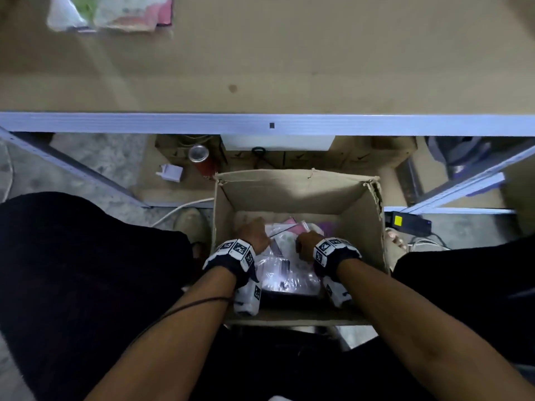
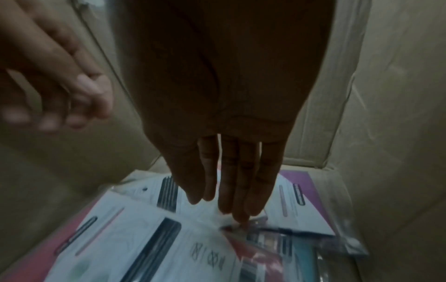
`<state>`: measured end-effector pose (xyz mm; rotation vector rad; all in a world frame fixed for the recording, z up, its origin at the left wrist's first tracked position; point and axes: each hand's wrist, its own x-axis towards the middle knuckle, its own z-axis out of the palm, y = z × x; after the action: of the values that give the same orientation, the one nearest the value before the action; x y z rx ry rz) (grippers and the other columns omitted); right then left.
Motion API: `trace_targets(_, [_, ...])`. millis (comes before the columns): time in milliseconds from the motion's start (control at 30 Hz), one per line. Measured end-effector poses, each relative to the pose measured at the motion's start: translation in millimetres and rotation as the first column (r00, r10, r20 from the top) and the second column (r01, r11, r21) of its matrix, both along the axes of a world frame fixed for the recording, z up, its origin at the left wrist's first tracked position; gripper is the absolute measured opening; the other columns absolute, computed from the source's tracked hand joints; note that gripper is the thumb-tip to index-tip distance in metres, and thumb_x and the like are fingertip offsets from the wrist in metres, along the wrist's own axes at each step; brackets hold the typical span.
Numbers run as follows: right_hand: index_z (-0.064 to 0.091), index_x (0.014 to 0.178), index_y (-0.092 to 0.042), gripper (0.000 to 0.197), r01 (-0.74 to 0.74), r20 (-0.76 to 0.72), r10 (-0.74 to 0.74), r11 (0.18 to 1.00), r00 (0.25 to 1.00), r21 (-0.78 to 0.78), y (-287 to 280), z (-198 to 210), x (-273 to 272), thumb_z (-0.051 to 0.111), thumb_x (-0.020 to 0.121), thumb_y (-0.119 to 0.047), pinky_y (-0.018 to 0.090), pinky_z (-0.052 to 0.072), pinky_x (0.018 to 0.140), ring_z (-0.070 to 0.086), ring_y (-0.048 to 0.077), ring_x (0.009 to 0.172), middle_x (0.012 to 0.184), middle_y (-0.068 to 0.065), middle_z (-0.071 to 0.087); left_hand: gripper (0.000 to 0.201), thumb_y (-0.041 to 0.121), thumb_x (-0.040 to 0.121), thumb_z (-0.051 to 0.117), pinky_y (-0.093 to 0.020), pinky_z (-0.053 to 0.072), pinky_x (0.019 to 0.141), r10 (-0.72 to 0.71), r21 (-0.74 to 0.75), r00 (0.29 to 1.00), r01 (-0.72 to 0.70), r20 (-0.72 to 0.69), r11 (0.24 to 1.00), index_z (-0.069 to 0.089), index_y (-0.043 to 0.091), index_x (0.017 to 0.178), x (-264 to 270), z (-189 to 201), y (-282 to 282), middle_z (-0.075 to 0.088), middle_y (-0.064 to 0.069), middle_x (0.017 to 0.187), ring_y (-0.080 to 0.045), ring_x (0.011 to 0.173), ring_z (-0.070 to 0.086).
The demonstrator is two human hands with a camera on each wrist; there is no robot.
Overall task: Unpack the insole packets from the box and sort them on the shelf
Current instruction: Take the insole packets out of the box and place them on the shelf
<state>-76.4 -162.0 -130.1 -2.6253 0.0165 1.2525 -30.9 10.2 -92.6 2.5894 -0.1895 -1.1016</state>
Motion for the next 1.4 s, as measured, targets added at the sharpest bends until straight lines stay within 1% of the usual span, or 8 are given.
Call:
trace_targets(133, [0.053, 0.136, -0.009, 0.059, -0.021, -0.016, 0.022, 0.999, 1.0, 0.045, 4, -14, -6, 0.074, 0.081, -0.006, 0.036, 0.041, 0.109, 0.05, 0.029, 0.131, 0.143, 0.014, 0.049, 0.034, 0.023, 0.095, 0.059, -0.033, 0.047, 0.099, 0.003, -0.009, 1.0, -0.002, 0.024, 1.0, 0.064, 0.002, 0.121, 0, -8, 3, 0.061, -0.017, 0.133, -0.031, 0.121, 0.057])
trace_targets(467, [0.05, 0.139, -0.007, 0.045, -0.151, -0.136, 0.156, 0.988, 0.978, 0.044, 30, -30, -3, 0.057, 0.095, -0.009, 0.038, 0.044, 0.104, 0.051, 0.032, 0.13, 0.142, 0.019, 0.049, 0.03, 0.021, 0.099, 0.05, -0.033, 0.045, 0.099, 0.001, 0.0, 1.0, -0.001, 0.012, 1.0, 0.067, 0.004, 0.118, 4, -10, 5, 0.063, -0.015, 0.13, -0.032, 0.118, 0.058])
trace_targets(633, [0.062, 0.123, -0.005, 0.033, -0.209, 0.104, 0.21, 0.978, 0.972, -0.023, 27, -26, 18, 0.058, 0.091, -0.004, 0.044, 0.046, 0.103, 0.051, 0.034, 0.126, 0.132, 0.019, 0.056, 0.029, 0.013, 0.097, 0.044, -0.03, 0.039, 0.077, 0.003, 0.039, 0.999, -0.004, 0.036, 0.999, 0.067, -0.004, 0.101, 4, -11, 5, 0.066, -0.023, 0.116, -0.038, 0.105, 0.061])
trace_targets(733, [0.062, 0.12, -0.004, 0.031, -0.243, 0.256, 0.25, 0.968, 0.934, -0.06, 25, -26, 32, 0.059, 0.089, -0.005, 0.04, 0.043, 0.099, 0.042, 0.034, 0.13, 0.133, 0.018, 0.048, 0.033, 0.016, 0.1, 0.042, -0.034, 0.042, 0.089, 0.009, 0.049, 1.0, -0.01, 0.03, 0.999, 0.064, -0.005, 0.11, 4, -11, 5, 0.063, -0.022, 0.123, -0.037, 0.111, 0.058])
trace_targets(867, [0.063, 0.112, -0.004, 0.024, -0.263, 0.225, 0.26, 0.965, 0.939, -0.019, 23, -31, 38, 0.056, 0.089, -0.003, 0.04, 0.042, 0.097, 0.049, 0.034, 0.125, 0.129, 0.015, 0.054, 0.035, 0.018, 0.101, 0.04, -0.036, 0.042, 0.097, 0.049, 0.047, 0.999, -0.05, 0.01, 0.998, 0.063, -0.005, 0.114, 4, -13, 6, 0.061, -0.021, 0.126, -0.036, 0.115, 0.057])
trace_targets(1067, [0.062, 0.117, -0.009, 0.03, -0.196, 0.186, 0.195, 0.98, 0.963, -0.016, 18, -33, 37, 0.061, 0.088, -0.008, 0.045, 0.043, 0.101, 0.051, 0.035, 0.123, 0.131, 0.018, 0.053, 0.028, 0.02, 0.098, 0.047, -0.031, 0.043, 0.086, 0.074, 0.062, 0.997, -0.073, -0.006, 0.995, 0.065, 0.0, 0.108, 3, -26, 6, 0.065, -0.018, 0.12, -0.033, 0.11, 0.06])
trace_targets(1200, [0.065, 0.107, -0.01, 0.022, -0.113, 0.16, 0.103, 0.992, 0.982, 0.055, 9, -26, 37, 0.068, 0.085, -0.011, 0.032, 0.048, 0.086, 0.061, 0.032, 0.109, 0.125, 0.015, 0.059, 0.026, 0.022, 0.094, 0.053, -0.031, 0.046, 0.076, 0.046, 0.095, 0.998, -0.042, -0.037, 0.995, 0.067, 0.001, 0.101, 0, -35, 1, 0.068, -0.017, 0.112, -0.032, 0.103, 0.064])
trace_targets(1400, [0.072, 0.106, -0.013, 0.024, 0.077, 0.087, -0.087, 0.991, 0.992, 0.111, -15, -11, 37, 0.076, 0.082, -0.016, 0.031, 0.05, 0.097, 0.063, 0.026, 0.111, 0.12, 0.009, 0.067, 0.035, 0.025, 0.093, 0.053, -0.036, 0.053, 0.094, -0.012, 0.137, 0.995, 0.026, -0.097, 0.99, 0.065, 0.001, 0.115, -5, -47, -9, 0.065, -0.017, 0.124, -0.031, 0.111, 0.063])
